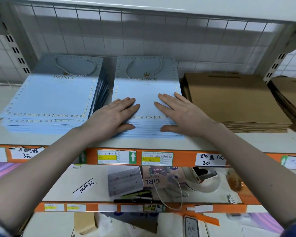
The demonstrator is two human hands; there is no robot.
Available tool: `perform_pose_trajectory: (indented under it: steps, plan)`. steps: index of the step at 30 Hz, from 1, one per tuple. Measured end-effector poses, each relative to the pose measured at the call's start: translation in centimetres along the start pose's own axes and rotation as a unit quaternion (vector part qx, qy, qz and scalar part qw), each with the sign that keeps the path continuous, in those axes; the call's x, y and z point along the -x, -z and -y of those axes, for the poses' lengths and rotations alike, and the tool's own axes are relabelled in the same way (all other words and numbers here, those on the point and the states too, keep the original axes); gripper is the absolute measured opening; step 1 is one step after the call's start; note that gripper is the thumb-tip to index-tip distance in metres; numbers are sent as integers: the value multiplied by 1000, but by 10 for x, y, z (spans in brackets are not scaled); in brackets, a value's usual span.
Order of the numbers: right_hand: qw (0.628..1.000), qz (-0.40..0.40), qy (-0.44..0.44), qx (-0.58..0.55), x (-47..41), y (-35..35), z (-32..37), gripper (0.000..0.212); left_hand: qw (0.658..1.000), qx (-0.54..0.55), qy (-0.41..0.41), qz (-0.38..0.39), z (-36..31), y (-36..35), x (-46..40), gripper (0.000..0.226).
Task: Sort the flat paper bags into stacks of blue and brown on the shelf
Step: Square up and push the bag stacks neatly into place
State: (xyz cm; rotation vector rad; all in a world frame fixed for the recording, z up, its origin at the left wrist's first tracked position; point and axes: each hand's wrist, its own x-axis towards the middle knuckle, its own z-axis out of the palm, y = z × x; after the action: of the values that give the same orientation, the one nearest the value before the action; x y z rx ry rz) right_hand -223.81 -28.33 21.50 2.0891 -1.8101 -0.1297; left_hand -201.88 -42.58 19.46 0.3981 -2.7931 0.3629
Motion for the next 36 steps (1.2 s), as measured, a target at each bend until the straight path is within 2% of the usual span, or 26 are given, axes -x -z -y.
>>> perform_pose_trajectory:
  steps: [4, 12, 15, 19, 23, 31, 36]
  plan:
    - [1000, 25, 15, 13, 5, 0, -1, 99, 999, 0, -7, 34, 3, 3, 2, 79]
    - [998, 37, 26, 45, -3, 2, -1, 90, 1000, 8, -6, 19, 10, -2, -2, 79]
    - [999, 35, 23, 34, -1, -1, -2, 92, 1000, 4, -2, 27, 8, -2, 1, 94]
    - [998, 47, 29, 39, 2, 1, -3, 103, 999, 35, 6, 32, 7, -3, 6, 105]
    - [998, 33, 35, 45, 0, -1, -1, 105, 999, 31, 12, 36, 6, -3, 4, 105]
    - [999, 1, 27, 38, -7, -11, -2, 90, 1000, 21, 18, -2, 8, -10, -2, 94]
    - [1000, -14, 10, 18, -4, -16, -1, 91, 999, 13, 30, -8, 7, -11, -4, 91]
